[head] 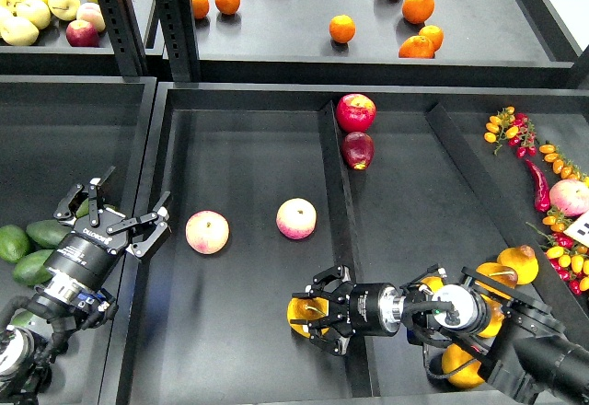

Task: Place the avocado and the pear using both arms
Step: 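Carry the yellow pear with the right gripper into the pear bin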

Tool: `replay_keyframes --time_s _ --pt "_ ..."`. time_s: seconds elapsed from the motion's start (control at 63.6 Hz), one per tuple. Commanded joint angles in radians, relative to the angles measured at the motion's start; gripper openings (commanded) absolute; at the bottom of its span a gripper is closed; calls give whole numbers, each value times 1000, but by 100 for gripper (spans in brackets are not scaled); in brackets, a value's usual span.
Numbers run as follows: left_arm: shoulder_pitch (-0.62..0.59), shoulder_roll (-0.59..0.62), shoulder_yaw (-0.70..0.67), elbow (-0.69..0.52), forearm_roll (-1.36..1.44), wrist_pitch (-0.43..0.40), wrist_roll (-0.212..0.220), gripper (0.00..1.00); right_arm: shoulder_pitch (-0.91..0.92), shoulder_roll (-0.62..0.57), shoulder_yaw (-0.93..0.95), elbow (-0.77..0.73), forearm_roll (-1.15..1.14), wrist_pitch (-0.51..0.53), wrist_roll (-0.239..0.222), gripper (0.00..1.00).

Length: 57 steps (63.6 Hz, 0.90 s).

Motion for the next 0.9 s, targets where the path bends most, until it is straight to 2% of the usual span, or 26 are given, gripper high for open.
replay_keyframes --time_s 0.0,0.283,0.425,0.881 --pt "-2 0 1 36 0 0 0 99 -38 -58 38 46 0 2 0 24" --pt "-26 0 -17 144 0 0 0 99 -121 -195 49 109 5 25 0 25" --pt "-29 0 -19 159 0 0 0 99 -184 -241 47 114 2 64 0 25" --pt "-31 0 -24 142 -1 0 0 99 -255 -230 50 23 -44 118 0 27"
